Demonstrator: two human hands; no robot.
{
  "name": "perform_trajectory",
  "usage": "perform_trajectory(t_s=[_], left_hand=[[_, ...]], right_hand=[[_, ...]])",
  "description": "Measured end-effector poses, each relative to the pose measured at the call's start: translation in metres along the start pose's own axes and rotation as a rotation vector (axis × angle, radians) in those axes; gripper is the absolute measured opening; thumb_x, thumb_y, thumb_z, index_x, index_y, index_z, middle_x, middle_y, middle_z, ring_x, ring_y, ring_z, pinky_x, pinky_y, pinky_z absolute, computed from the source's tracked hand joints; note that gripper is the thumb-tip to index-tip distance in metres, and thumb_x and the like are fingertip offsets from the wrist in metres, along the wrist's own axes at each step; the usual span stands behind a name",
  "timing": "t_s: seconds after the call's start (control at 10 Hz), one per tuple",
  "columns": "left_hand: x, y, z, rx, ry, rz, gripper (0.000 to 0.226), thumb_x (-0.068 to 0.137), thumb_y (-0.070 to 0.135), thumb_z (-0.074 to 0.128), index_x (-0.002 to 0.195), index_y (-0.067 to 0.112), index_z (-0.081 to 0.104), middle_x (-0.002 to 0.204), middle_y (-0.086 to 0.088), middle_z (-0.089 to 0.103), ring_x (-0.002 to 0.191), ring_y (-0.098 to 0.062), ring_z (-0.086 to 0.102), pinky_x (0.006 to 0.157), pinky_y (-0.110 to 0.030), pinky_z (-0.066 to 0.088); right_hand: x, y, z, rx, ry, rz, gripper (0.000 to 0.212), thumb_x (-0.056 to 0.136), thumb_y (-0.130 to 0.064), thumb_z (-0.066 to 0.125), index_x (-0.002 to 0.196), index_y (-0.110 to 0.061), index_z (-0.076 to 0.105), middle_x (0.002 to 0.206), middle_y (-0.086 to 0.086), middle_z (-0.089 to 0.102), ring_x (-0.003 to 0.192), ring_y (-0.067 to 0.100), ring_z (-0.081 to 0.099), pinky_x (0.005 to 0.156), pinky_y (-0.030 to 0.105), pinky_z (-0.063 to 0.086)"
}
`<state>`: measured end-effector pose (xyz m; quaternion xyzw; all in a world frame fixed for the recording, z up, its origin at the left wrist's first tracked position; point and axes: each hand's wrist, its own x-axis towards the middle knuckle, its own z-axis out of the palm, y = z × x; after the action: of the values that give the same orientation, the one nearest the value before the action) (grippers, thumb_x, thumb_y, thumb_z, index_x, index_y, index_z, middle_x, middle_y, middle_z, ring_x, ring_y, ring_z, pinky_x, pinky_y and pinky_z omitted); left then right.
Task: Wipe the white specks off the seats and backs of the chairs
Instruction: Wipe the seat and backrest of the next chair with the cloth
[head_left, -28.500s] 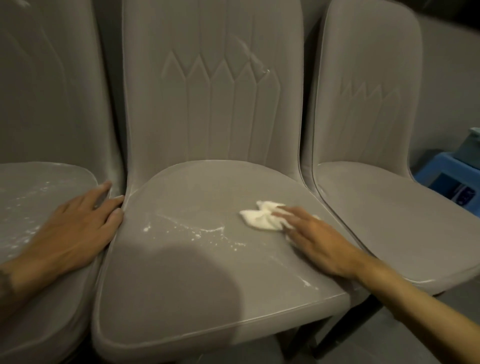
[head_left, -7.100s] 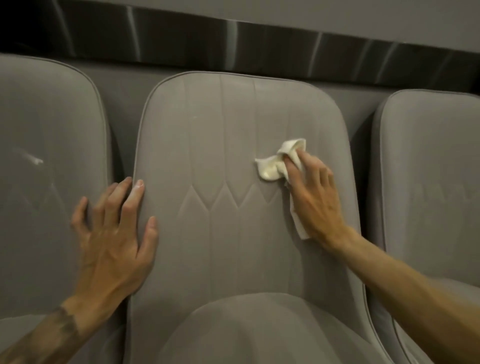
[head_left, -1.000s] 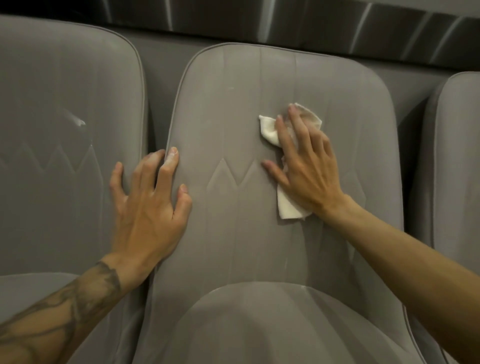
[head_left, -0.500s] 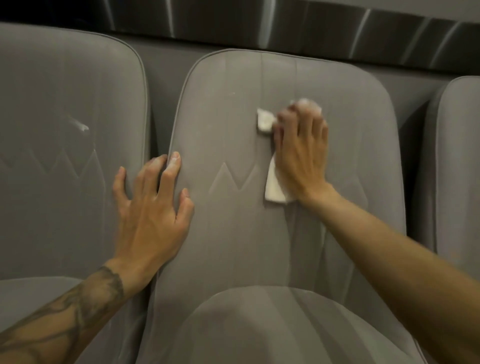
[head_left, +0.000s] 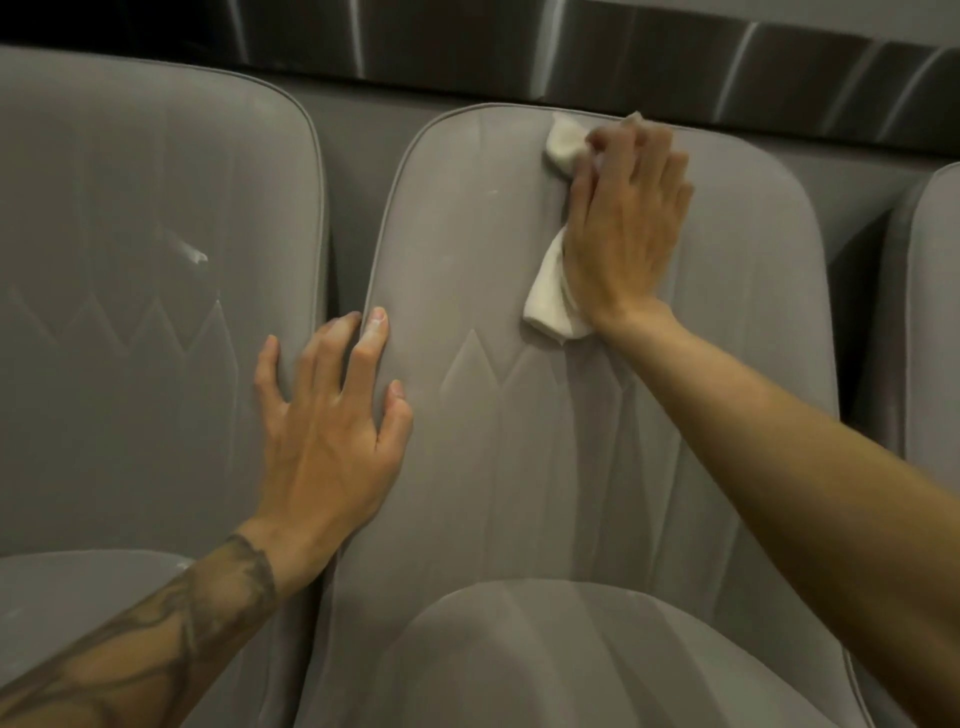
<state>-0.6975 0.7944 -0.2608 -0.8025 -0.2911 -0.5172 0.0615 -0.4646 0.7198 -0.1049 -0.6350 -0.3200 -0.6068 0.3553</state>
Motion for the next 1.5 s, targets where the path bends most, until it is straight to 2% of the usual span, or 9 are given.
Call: perform_trajectory(t_s=[0.1, 0.3, 0.4, 0.5, 0.6, 0.8, 1.1, 1.3, 1.5], left_hand=[[0.0, -0.001, 0.0, 0.0, 0.003, 0.004, 0.06, 0.099, 0.036, 0.042, 0.156, 0.02, 0.034, 0.151, -0.007, 0.044, 0.143, -0.027, 0.044, 0.125, -0.061, 0.011], [0.0, 0.001, 0.001, -0.003, 0.005, 0.006, 0.06, 0.1, 0.035, 0.043, 0.157, 0.019, 0.035, 0.151, -0.007, 0.044, 0.143, -0.027, 0.044, 0.125, -0.06, 0.011], [0.0, 0.0, 0.0, -0.005, 0.009, -0.002, 0.059, 0.1, 0.034, 0.045, 0.157, 0.02, 0.035, 0.151, -0.007, 0.045, 0.144, -0.026, 0.043, 0.126, -0.06, 0.01], [-0.001, 0.0, 0.0, -0.01, 0.004, -0.001, 0.059, 0.1, 0.034, 0.044, 0.157, 0.02, 0.035, 0.151, -0.006, 0.044, 0.144, -0.025, 0.043, 0.126, -0.059, 0.009], [0.0, 0.0, 0.0, -0.019, -0.002, 0.0, 0.059, 0.1, 0.035, 0.044, 0.157, 0.02, 0.034, 0.151, -0.006, 0.043, 0.144, -0.025, 0.043, 0.126, -0.059, 0.008], [0.0, 0.0, 0.001, -0.021, 0.003, -0.003, 0.06, 0.1, 0.035, 0.045, 0.156, 0.021, 0.034, 0.15, -0.006, 0.044, 0.143, -0.024, 0.044, 0.126, -0.059, 0.008], [-0.001, 0.0, -0.001, -0.015, -0.015, -0.007, 0.06, 0.1, 0.035, 0.043, 0.158, 0.021, 0.033, 0.152, -0.006, 0.043, 0.144, -0.025, 0.042, 0.126, -0.06, 0.008], [0.0, -0.002, 0.002, -0.03, 0.003, -0.013, 0.059, 0.1, 0.036, 0.042, 0.157, 0.022, 0.033, 0.151, -0.006, 0.043, 0.143, -0.024, 0.043, 0.126, -0.059, 0.008], [-0.001, -0.001, 0.002, -0.009, 0.001, -0.007, 0.06, 0.1, 0.035, 0.043, 0.157, 0.021, 0.033, 0.151, -0.007, 0.044, 0.143, -0.025, 0.043, 0.125, -0.061, 0.009]], right_hand=[[-0.005, -0.012, 0.002, -0.009, 0.025, 0.099, 0.03, 0.102, -0.036, 0.043, 0.107, -0.015, 0.063, 0.116, 0.011, 0.061, 0.098, 0.032, 0.056, 0.078, 0.042, 0.038], [-0.032, -0.001, -0.01, -0.006, -0.061, -0.154, 0.028, 0.103, -0.034, 0.046, 0.103, -0.011, 0.063, 0.11, 0.015, 0.061, 0.096, 0.035, 0.056, 0.079, 0.041, 0.034], [0.017, -0.005, 0.004, -0.08, -0.005, 0.086, 0.035, 0.102, -0.038, 0.038, 0.11, -0.014, 0.061, 0.115, 0.012, 0.06, 0.099, 0.032, 0.055, 0.079, 0.039, 0.036], [0.003, -0.027, 0.004, -0.057, -0.037, 0.074, 0.034, 0.102, -0.036, 0.038, 0.111, -0.012, 0.062, 0.118, 0.013, 0.06, 0.101, 0.033, 0.056, 0.081, 0.041, 0.038], [-0.045, -0.031, -0.012, 0.078, -0.132, -0.261, 0.025, 0.102, -0.028, 0.048, 0.103, -0.009, 0.064, 0.114, 0.016, 0.063, 0.099, 0.037, 0.057, 0.082, 0.044, 0.04], [0.023, -0.047, 0.009, 0.025, -0.068, -0.049, 0.033, 0.102, -0.037, 0.039, 0.111, -0.014, 0.062, 0.117, 0.011, 0.06, 0.101, 0.032, 0.055, 0.082, 0.04, 0.037], [-0.115, -0.032, -0.029, 0.228, -0.182, -0.461, 0.021, 0.103, -0.025, 0.051, 0.101, -0.009, 0.064, 0.108, 0.015, 0.063, 0.099, 0.032, 0.05, 0.083, 0.043, 0.04], [0.023, -0.033, 0.008, -0.03, 0.068, -0.082, 0.027, 0.098, -0.029, 0.051, 0.107, -0.009, 0.066, 0.108, 0.014, 0.065, 0.091, 0.033, 0.06, 0.077, 0.038, 0.038], [-0.134, -0.05, -0.024, 0.216, -0.13, -0.207, 0.022, 0.104, -0.024, 0.047, 0.11, -0.008, 0.061, 0.114, 0.02, 0.063, 0.101, 0.036, 0.053, 0.087, 0.046, 0.043]])
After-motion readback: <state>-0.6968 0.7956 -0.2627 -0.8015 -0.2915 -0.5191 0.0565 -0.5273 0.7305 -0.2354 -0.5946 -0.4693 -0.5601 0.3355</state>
